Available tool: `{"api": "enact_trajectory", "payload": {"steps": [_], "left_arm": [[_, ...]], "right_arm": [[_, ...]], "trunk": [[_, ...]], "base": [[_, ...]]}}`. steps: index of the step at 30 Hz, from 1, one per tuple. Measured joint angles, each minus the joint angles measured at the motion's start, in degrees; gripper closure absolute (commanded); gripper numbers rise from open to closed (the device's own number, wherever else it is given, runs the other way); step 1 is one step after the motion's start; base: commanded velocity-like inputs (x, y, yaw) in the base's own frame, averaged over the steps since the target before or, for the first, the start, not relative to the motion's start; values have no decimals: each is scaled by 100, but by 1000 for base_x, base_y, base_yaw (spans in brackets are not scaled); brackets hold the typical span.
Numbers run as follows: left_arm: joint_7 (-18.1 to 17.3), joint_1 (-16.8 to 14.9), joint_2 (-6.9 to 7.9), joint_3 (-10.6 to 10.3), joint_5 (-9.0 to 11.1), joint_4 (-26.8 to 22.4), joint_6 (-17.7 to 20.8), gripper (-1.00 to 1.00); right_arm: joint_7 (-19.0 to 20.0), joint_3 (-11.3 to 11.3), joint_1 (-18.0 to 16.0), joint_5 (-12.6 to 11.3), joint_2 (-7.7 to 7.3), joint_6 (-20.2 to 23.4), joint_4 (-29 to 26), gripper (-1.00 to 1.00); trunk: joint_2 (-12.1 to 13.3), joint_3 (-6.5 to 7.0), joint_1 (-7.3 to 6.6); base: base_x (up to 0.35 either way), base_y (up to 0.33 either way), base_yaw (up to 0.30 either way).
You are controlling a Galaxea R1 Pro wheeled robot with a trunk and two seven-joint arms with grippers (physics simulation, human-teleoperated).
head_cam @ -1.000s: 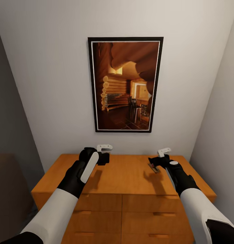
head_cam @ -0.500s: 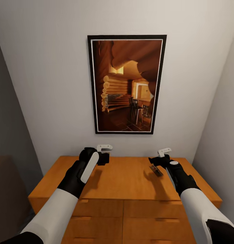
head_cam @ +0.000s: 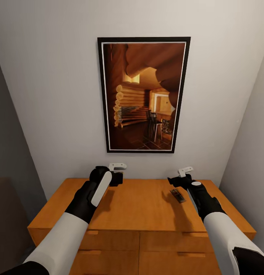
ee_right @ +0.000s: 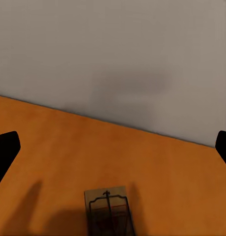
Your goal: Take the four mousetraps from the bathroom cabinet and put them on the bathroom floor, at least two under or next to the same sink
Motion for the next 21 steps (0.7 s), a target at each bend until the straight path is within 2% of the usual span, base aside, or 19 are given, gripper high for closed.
{"api": "enact_trajectory", "payload": {"steps": [4,10,18,21], "left_arm": [[1,1,0,-2,-3,0,0,100],[8,1,0,0,-13,0,-6,100],[9,1,0,-3,-16,0,-33,100],[9,1,1,-1,-18,2,-35,100]], "right_arm": [[0,0,-1,3,0,0,0,-100],[0,0,0,4,0,-1,1,-100],[0,1,-2,4,0,0,0,-100],[0,4,0,4,1,1,0,-100]], "trunk": [[0,0,0],[0,0,0],[0,0,0],[0,0,0]], "base": [[1,-14,0],[0,-152,0],[0,-41,0],[0,-183,0]]}}
